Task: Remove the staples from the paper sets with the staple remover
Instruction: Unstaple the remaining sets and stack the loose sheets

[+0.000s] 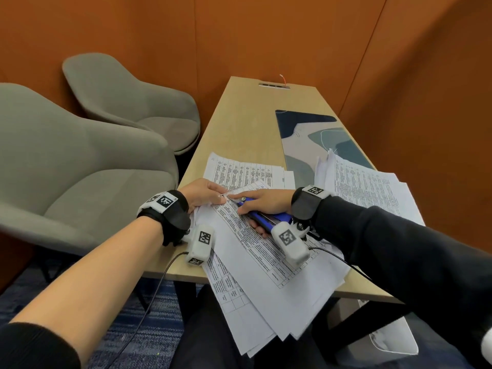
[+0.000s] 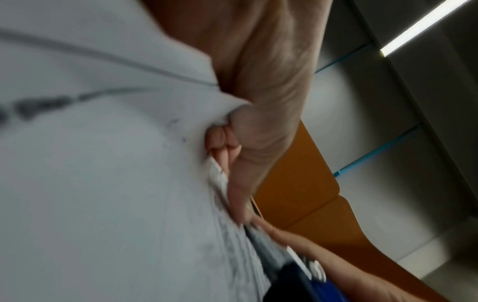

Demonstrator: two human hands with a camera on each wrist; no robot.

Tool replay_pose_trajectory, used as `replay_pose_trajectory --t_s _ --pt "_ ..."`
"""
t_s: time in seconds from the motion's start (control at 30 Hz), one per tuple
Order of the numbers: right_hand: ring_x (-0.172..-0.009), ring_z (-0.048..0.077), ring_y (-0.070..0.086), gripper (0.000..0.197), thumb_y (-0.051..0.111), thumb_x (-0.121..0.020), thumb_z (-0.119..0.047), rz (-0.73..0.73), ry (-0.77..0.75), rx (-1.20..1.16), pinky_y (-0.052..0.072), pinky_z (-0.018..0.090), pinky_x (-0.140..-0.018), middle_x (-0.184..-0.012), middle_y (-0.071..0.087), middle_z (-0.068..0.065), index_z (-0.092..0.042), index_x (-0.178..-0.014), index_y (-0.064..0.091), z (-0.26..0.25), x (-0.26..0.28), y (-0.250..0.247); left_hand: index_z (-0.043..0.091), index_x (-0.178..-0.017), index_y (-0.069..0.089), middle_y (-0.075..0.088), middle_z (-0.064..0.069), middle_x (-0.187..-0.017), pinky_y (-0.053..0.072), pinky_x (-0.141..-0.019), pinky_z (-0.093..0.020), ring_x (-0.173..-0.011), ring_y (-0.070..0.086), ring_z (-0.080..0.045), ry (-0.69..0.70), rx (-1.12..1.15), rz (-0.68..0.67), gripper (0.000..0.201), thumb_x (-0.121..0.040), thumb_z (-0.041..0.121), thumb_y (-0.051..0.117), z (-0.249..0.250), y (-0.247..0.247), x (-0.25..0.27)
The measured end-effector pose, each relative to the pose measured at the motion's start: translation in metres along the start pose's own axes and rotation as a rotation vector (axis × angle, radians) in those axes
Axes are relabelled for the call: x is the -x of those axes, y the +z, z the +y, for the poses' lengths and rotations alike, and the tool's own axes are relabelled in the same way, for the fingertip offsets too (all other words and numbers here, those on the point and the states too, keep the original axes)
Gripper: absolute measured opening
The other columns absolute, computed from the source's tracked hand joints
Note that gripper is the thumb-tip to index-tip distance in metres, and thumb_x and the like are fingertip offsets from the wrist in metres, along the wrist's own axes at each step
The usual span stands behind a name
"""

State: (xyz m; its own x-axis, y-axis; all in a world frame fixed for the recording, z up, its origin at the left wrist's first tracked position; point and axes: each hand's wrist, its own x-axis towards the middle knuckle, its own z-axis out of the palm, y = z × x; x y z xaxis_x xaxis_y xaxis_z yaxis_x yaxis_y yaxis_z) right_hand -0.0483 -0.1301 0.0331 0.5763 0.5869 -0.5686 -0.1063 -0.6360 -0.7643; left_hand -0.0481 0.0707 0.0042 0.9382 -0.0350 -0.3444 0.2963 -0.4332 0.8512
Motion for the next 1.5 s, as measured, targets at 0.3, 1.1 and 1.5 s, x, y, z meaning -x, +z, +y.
replay_pose_trajectory --t_s 0.3,1.1,1.5 --pt "-0.072 0.017 0.056 0.058 0.048 -0.099 -0.031 0.379 -0.167 1.343 0.045 0.028 -0.064 -0.089 0.059 0.003 -0.039 -0.151 0.024 -0.048 0.031 0.019 0.002 -0.087 0.068 0.070 -0.012 -0.082 0.050 -0.061 -0.027 -0.068 0.063 -0.021 -0.063 -0.070 0.046 0.016 -0.084 0.017 0.071 0.035 -0.011 0.002" --pt "-0.127 0.021 0.047 0.061 0.058 -0.096 -0.038 0.415 0.033 0.820 0.033 0.025 -0.100 -0.151 0.041 -0.002 -0.036 -0.150 0.030 0.003 0.077 -0.072 0.009 -0.104 0.060 0.059 -0.011 -0.094 0.050 -0.060 -0.030 -0.067 0.059 -0.023 -0.232 0.006 -0.202 0.072 -0.087 0.070 0.028 0.026 -0.061 0.003" --pt "-0.098 0.017 0.058 0.062 0.059 -0.096 -0.035 0.508 -0.046 0.520 0.037 0.006 -0.076 -0.148 0.044 0.004 -0.034 -0.151 0.030 0.019 0.071 -0.059 0.002 -0.114 0.060 0.067 -0.014 -0.105 0.054 -0.078 -0.037 -0.098 0.065 -0.031 0.248 0.164 0.381 0.035 -0.081 -0.007 0.064 0.017 0.003 0.060"
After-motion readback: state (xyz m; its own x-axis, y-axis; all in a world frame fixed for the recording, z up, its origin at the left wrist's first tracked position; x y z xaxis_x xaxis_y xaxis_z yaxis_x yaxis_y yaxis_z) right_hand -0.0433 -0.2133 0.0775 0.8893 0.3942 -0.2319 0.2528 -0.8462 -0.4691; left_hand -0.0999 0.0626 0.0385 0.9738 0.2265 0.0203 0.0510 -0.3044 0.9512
